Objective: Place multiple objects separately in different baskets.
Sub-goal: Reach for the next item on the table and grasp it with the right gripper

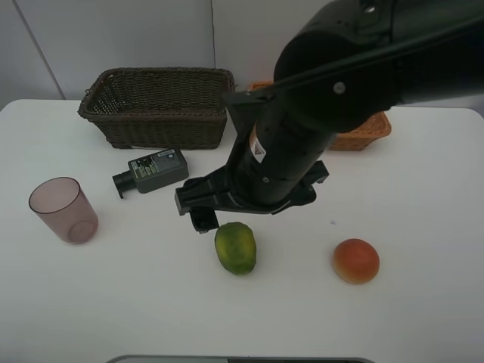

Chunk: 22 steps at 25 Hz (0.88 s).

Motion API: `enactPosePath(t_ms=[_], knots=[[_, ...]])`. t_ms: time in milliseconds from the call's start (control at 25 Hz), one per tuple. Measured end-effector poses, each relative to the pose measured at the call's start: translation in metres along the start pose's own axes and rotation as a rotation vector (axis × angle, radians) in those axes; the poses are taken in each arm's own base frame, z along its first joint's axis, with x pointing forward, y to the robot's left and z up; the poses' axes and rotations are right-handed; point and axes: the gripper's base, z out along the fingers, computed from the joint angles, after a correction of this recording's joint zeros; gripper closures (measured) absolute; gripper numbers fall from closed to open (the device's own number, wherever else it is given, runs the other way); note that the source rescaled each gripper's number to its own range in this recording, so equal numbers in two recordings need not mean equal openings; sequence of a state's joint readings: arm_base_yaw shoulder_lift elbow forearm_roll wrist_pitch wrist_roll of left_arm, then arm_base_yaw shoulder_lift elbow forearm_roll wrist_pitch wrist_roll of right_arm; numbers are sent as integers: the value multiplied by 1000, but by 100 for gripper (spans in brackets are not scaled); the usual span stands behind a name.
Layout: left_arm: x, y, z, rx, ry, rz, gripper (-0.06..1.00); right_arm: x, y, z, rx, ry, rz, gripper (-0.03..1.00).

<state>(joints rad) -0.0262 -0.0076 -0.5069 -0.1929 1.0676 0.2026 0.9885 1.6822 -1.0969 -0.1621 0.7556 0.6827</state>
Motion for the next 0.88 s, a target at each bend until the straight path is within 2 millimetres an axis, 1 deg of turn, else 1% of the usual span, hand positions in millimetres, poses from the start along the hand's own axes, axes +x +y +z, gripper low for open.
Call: enactPosePath(t_ms=[120, 280, 360, 560, 880], knots=[[0, 0, 0, 0, 0, 0, -4, 0, 1, 8, 5, 9, 5, -3], [0, 0, 0, 0, 0, 0, -4, 0, 5, 33, 39, 61, -1, -3], [0, 0, 0, 0, 0, 0, -4, -3, 7, 40, 44, 70, -2, -3], [0, 0, 0, 0, 0, 0, -4, -12, 15, 52, 46, 71, -2, -3], [0, 0, 0, 0, 0, 0, -4, -8, 13, 78, 101, 114, -10, -3]])
